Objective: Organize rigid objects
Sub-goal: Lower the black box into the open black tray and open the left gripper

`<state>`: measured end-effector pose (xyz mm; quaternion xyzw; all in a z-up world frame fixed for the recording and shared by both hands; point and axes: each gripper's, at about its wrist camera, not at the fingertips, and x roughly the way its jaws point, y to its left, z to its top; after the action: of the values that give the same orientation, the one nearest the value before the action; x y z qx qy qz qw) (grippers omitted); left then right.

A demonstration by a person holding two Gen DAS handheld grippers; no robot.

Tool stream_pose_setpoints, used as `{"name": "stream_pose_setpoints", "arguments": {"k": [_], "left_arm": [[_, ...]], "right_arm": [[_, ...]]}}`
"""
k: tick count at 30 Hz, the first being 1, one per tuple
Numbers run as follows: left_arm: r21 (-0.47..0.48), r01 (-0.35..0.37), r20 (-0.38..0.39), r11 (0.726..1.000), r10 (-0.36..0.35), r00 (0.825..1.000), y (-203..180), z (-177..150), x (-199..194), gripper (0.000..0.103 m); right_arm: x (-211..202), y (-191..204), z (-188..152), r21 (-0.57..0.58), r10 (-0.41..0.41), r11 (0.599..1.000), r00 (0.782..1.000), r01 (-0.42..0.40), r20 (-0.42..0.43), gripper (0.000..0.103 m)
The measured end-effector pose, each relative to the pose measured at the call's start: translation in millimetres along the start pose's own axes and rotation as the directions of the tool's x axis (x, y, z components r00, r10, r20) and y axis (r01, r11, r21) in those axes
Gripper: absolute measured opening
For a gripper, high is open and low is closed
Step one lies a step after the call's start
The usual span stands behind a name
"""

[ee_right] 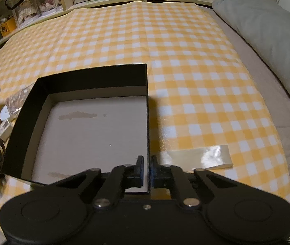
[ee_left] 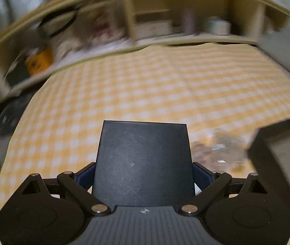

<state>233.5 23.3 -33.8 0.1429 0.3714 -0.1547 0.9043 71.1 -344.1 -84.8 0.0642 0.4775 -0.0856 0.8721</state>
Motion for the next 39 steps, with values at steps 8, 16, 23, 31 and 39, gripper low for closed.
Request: {"name": "stream_pose_setpoints", "arguments": {"k": [8,16,23,31,39], "left_arm": [[0.23,0.232,0.056,0.945,-0.25,0.967,-78.3,31.3,-27.4,0.095],[0.43,0.452,-0.106,0.781,-0.454,0.885,-173.8,45.4,-10.2,0.095],[0.585,0.525,-0.239,0.618,-0.487,0.84,-225.0,40.2,29.1,0.095],[0.622,0.456,-0.243,0.636,-0.397,0.885,-234.2,28.7,41.5,0.102],[0.422,0.428,-0.294,0.799,-0.326,0.898,-215.2,40.9,11.5,0.083]], "right_arm": [[3.8,0.6,2.6,-0.028,0.012,1.0,1.0,-0.012,0.001,0.004],[6.1,-0.8,3.6,-0.024,0.026,0.999,1.0,-0.026,-0.001,0.004],[8.2,-2.3,1.7,-0.013,0.034,0.999,0.999,-0.034,0.001,0.004],[9.9,-3.4,0.8,-0.006,0.045,0.999,0.999,-0.045,0.002,0.005],[10.4,-1.9,-0.8,-0.002,0.049,0.999,0.999,-0.049,0.002,0.005]]}}
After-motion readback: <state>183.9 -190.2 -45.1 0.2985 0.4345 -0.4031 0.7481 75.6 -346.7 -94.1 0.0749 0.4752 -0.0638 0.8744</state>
